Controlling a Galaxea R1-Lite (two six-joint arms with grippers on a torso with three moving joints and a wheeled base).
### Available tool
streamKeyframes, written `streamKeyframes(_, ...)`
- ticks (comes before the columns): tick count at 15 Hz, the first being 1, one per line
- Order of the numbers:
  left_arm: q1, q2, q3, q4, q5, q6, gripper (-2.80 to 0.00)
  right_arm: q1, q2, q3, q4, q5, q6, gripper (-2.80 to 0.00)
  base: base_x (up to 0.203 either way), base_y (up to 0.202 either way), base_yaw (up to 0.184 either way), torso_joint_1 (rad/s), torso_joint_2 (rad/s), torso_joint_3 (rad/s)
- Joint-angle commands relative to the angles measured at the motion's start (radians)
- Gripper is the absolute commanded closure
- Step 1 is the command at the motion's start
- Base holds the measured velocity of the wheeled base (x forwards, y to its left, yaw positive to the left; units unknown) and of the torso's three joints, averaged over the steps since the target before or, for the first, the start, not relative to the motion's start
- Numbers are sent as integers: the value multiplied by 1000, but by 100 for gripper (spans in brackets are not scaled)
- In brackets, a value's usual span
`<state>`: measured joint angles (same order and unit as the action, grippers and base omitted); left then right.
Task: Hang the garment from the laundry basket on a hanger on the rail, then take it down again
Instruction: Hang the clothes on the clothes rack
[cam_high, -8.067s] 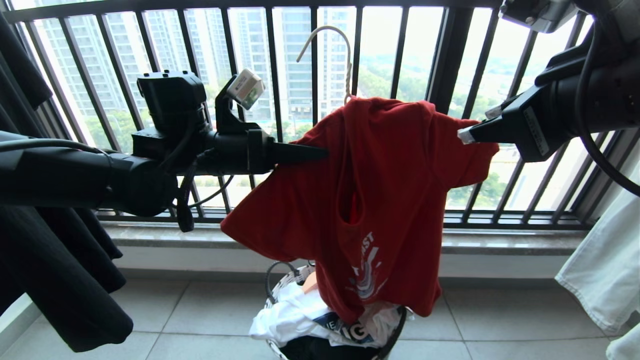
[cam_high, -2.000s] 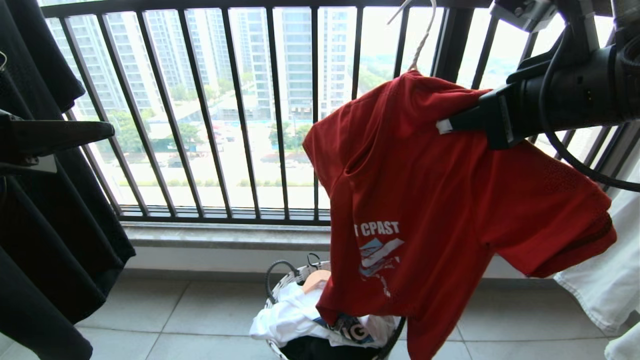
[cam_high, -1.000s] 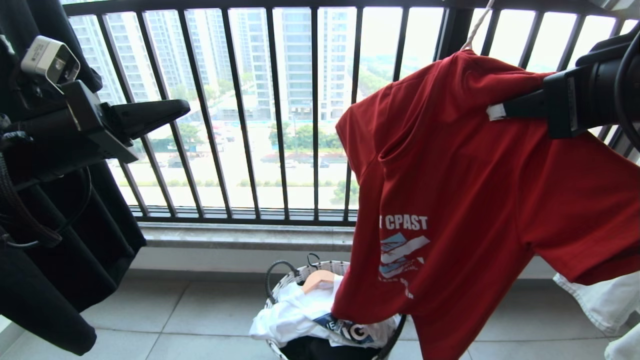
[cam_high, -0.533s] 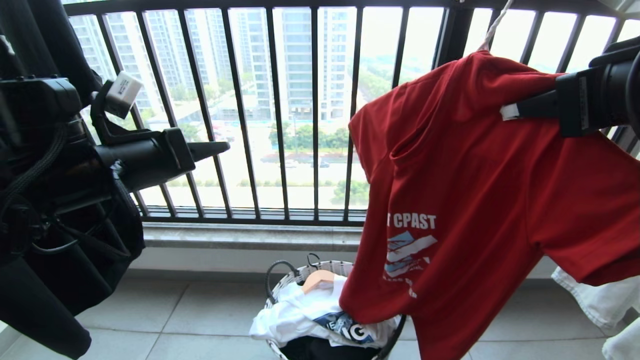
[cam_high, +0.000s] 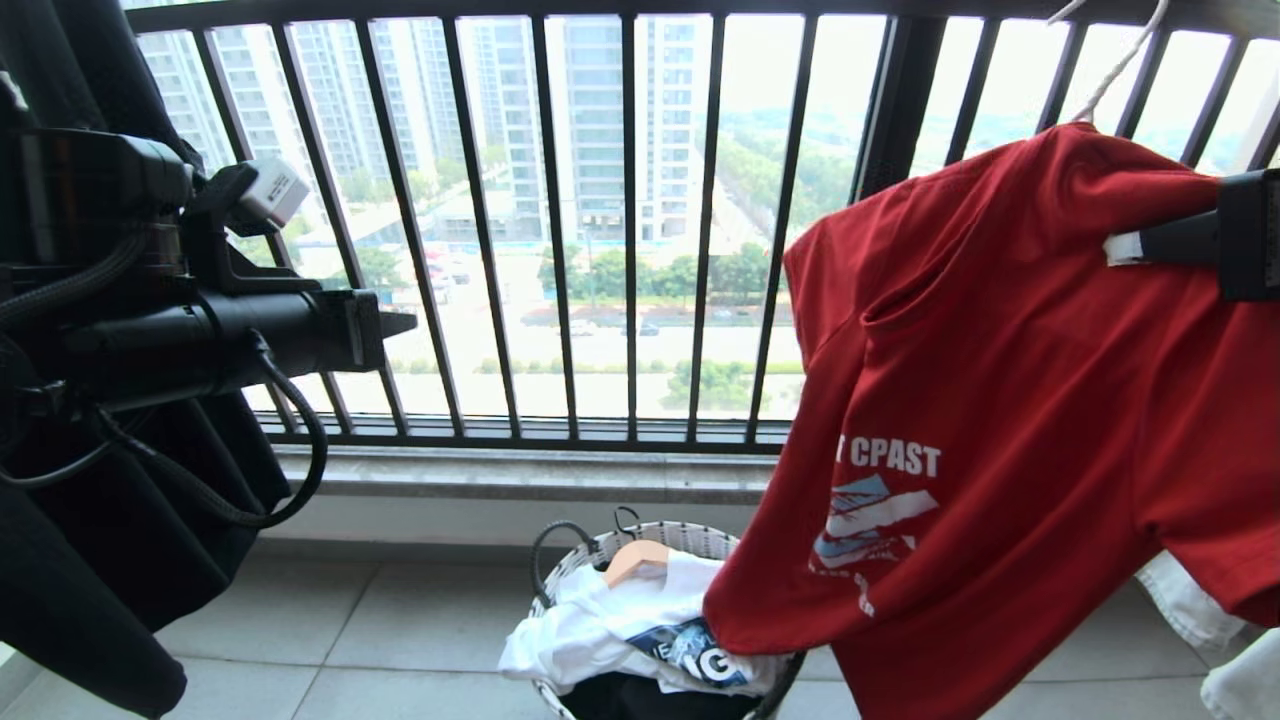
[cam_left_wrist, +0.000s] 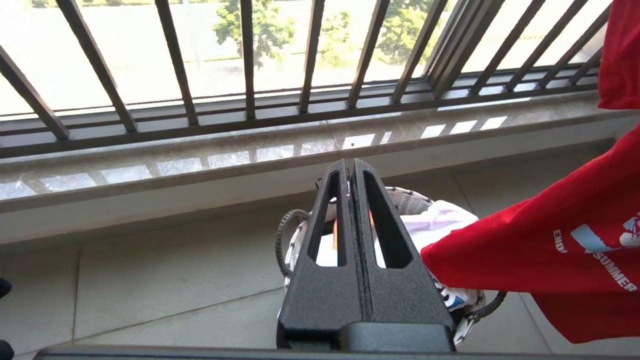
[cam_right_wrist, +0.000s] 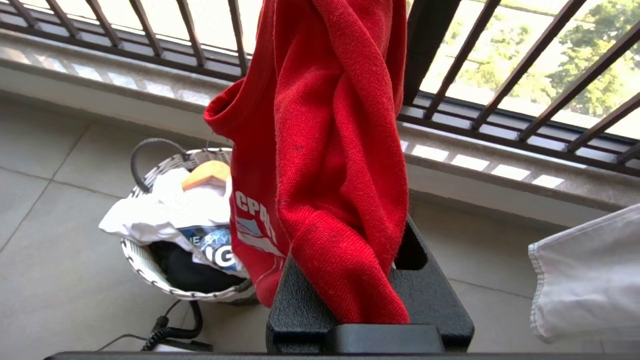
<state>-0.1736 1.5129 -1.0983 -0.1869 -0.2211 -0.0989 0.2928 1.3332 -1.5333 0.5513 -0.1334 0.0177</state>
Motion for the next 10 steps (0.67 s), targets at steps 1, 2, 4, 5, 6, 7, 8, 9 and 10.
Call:
streamKeyframes(1, 0, -13, -2, 0, -1, -1, 0, -4, -24, 27, 3, -44, 13, 0, 0, 0, 0, 0, 0, 0)
streamKeyframes(2, 0, -14, -2, 0, -1, -1, 0, -4, -39, 34, 3, -47, 16, 0, 0, 0, 0, 0, 0, 0)
streamKeyframes(4, 2, -13, -2, -1, 0, -1, 0, -5, -76, 52, 3, -46, 16, 0, 0, 0, 0, 0, 0, 0)
streamKeyframes(5, 2, -13, -3, -2, 1, -1, 0, -5, -97, 63, 2, -46, 15, 0, 0, 0, 0, 0, 0, 0)
streamKeyframes(6, 2, -13, -3, -2, 0, -1, 0, -5, -112, 73, 3, -47, 13, 0, 0, 0, 0, 0, 0, 0)
streamKeyframes(7, 2, -11, -3, -2, 0, -1, 0, -6, -128, 82, 3, -47, 13, 0, 0, 0, 0, 0, 0, 0)
streamKeyframes(8, 2, -12, -3, -2, 0, -1, 0, -5, -146, 98, 3, -46, 13, 0, 0, 0, 0, 0, 0, 0)
streamKeyframes(9, 2, -13, -5, -2, 1, -1, 0, -5, -166, 121, 3, -47, 14, 0, 0, 0, 0, 20, -137, -125)
streamKeyframes(10, 2, -13, -5, -2, 2, -1, 0, -5, -191, 152, 3, -47, 14, 0, 0, 0, 0, 29, -91, -231)
